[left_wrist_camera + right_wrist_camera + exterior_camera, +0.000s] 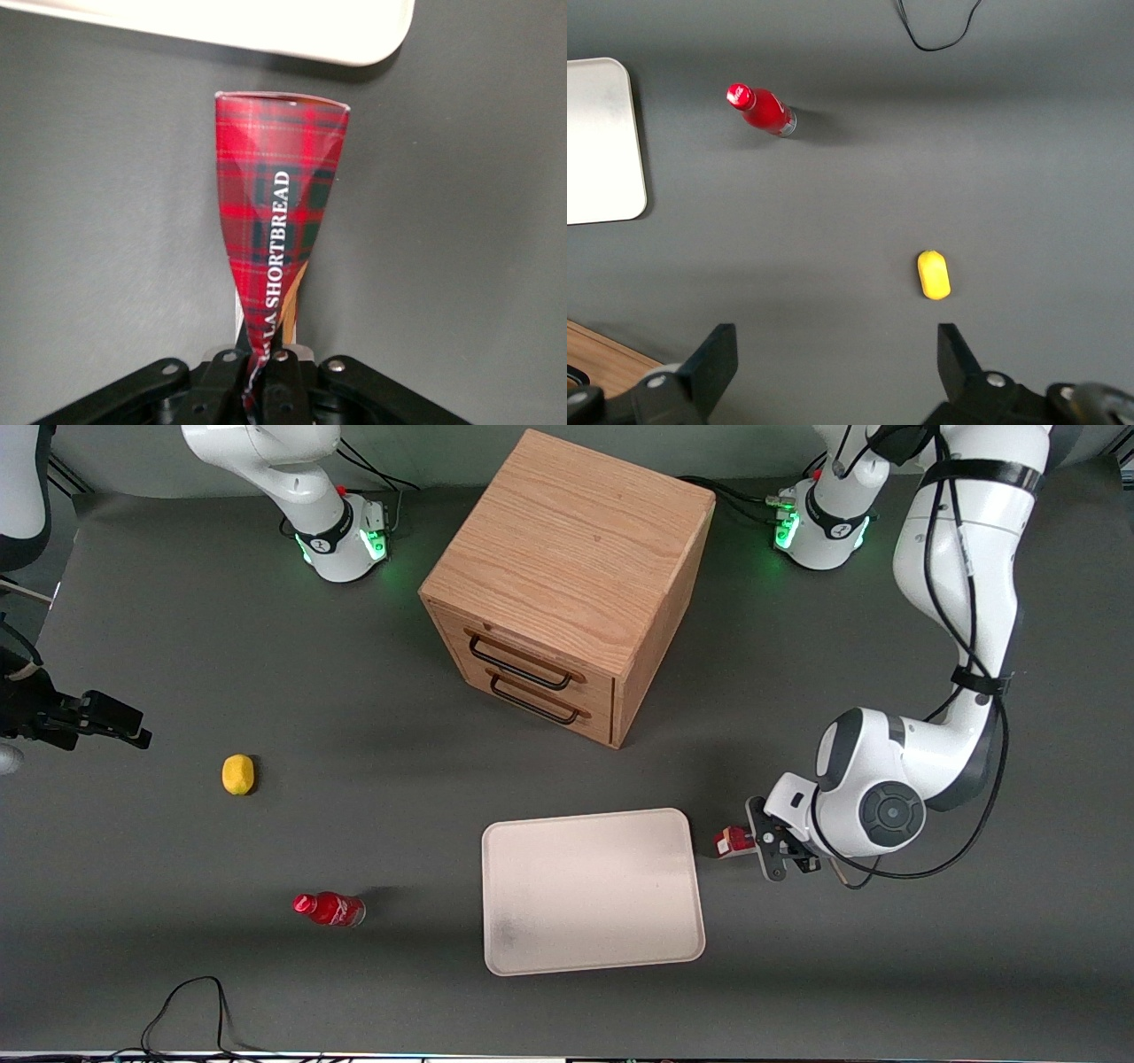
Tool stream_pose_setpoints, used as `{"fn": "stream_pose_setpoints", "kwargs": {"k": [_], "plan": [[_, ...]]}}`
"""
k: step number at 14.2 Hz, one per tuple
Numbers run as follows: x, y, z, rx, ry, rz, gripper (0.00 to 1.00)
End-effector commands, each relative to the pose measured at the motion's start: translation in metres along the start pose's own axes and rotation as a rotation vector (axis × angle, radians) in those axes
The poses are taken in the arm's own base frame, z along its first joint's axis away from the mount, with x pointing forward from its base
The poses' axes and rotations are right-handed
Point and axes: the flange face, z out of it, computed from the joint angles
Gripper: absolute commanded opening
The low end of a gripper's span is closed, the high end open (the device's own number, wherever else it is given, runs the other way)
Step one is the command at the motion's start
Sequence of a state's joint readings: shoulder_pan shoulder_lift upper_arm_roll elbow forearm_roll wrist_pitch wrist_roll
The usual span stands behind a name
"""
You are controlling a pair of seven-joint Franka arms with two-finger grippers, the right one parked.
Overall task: Place red cookie box on tray
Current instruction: 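Lift the cookie box and carry it over the white tray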
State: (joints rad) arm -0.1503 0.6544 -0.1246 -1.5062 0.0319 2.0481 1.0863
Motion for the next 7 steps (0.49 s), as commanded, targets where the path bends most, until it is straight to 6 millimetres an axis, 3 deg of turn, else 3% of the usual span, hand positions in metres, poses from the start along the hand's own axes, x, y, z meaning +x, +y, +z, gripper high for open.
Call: {"fn": "stream_pose_setpoints", "kwargs": {"k": [1, 5, 7], "plan": [[-0.002, 0.012, -0.074, 0.026, -0.017, -0.02, 0.0], [-0.015, 0.027, -0.168, 0.046, -0.023, -0.032, 0.0], [-0.025, 0.04, -0.205, 0.048, -0.028, -0.042, 0.0]]}}
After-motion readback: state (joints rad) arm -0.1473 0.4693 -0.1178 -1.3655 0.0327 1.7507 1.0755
